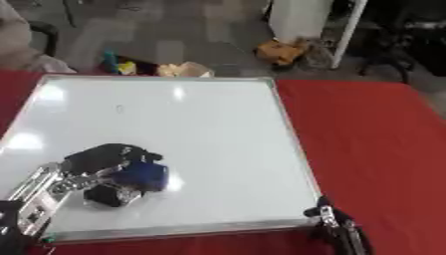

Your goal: Wipe the whiteboard clean with a brush.

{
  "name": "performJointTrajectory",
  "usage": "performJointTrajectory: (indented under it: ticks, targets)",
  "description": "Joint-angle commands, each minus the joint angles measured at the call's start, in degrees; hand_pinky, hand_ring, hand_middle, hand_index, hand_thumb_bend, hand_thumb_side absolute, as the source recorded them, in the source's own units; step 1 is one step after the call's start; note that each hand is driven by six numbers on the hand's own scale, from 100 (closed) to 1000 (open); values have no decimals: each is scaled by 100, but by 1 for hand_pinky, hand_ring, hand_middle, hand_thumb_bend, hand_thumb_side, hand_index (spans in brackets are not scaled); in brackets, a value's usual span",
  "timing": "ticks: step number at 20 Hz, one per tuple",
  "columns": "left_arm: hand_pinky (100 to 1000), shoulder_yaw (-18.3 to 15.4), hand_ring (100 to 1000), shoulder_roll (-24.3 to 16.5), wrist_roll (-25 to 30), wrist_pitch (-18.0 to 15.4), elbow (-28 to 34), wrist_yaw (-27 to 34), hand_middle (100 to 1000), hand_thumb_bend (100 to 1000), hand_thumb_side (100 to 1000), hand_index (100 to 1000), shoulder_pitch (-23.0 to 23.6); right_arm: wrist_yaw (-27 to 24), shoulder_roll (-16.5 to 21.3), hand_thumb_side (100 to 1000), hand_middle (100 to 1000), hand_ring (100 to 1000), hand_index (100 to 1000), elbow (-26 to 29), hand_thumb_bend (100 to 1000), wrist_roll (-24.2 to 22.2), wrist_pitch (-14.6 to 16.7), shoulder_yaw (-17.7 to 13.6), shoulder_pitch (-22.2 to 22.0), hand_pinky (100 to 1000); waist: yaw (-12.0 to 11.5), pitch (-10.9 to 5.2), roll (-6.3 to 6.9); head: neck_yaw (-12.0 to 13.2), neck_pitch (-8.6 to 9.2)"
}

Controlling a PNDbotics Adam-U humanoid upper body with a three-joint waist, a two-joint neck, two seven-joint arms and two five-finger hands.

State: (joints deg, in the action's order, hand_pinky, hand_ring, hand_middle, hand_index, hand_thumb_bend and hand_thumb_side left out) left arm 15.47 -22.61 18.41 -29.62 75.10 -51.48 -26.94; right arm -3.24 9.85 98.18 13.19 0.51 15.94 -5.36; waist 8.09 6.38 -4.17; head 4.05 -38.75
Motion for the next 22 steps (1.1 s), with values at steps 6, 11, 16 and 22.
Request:
performJointTrajectory:
  ticks: [6,11,16,22]
  targets:
    - [757,-28,810,-33,84,0,81,24,717,100,601,969,-87,26,34,844,153,352,551,83,100,0,14,-10,24,418,14,-45,23,-2,-45]
    - [745,-27,801,-37,146,-10,87,-9,703,100,535,965,-103,22,32,846,153,352,551,82,100,0,14,-9,28,418,21,-43,27,-4,-49]
    - [727,-27,786,-30,108,51,84,-31,683,100,488,961,-108,23,32,845,153,352,551,79,100,1,16,-10,28,418,28,-41,29,-5,-53]
    - [712,-23,775,-28,98,81,78,-60,664,100,437,957,-111,22,32,845,153,352,551,75,100,1,17,-10,29,418,29,-43,32,-8,-52]
